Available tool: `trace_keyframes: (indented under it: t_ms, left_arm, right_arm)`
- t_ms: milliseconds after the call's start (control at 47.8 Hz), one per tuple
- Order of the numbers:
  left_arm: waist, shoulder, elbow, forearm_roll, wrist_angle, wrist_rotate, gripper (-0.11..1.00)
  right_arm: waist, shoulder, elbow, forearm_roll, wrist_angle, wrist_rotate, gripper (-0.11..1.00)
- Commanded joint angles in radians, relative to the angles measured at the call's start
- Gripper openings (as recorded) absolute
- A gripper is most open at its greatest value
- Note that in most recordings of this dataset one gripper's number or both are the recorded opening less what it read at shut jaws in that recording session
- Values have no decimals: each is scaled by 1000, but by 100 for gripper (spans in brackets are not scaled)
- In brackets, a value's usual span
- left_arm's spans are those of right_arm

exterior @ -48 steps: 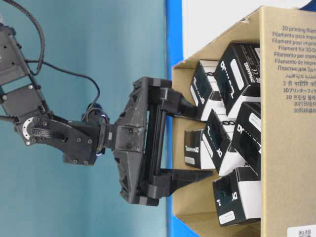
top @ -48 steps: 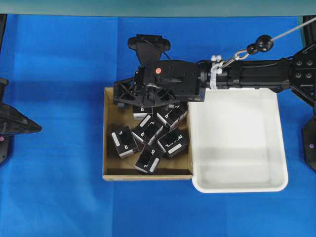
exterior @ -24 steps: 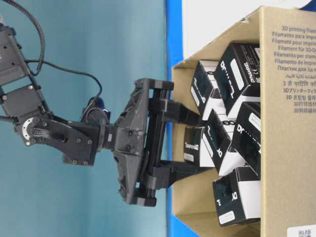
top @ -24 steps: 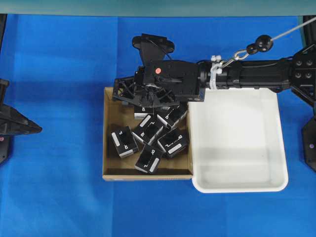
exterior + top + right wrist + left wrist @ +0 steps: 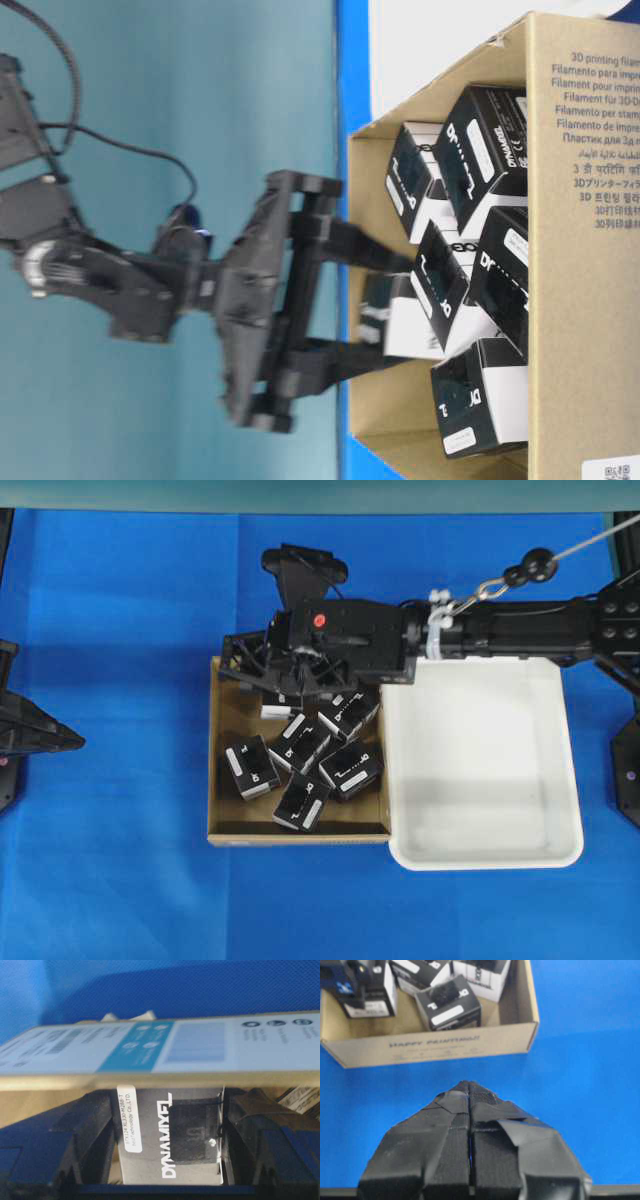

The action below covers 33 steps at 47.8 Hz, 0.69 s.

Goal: Pick a box that is randomly placed inside the cardboard box.
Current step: 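Lift the held box out and carry it right over the white tray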

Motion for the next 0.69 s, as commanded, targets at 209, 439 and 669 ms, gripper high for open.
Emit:
trace_keyframes:
  t_ms: [209, 439, 669]
  left_arm:
    - [-2, -5, -15, 3, -3, -3, -7]
    - [-2, -21, -18, 3, -3, -6, -7]
    - [-2, -21, -18, 3, -3, -6, -7]
  right_arm:
    - [14, -153, -112, -26, 213, -143, 63]
    - [11, -215, -192, -26, 382, -186, 63]
    - [2, -267, -193, -32, 511, -236, 63]
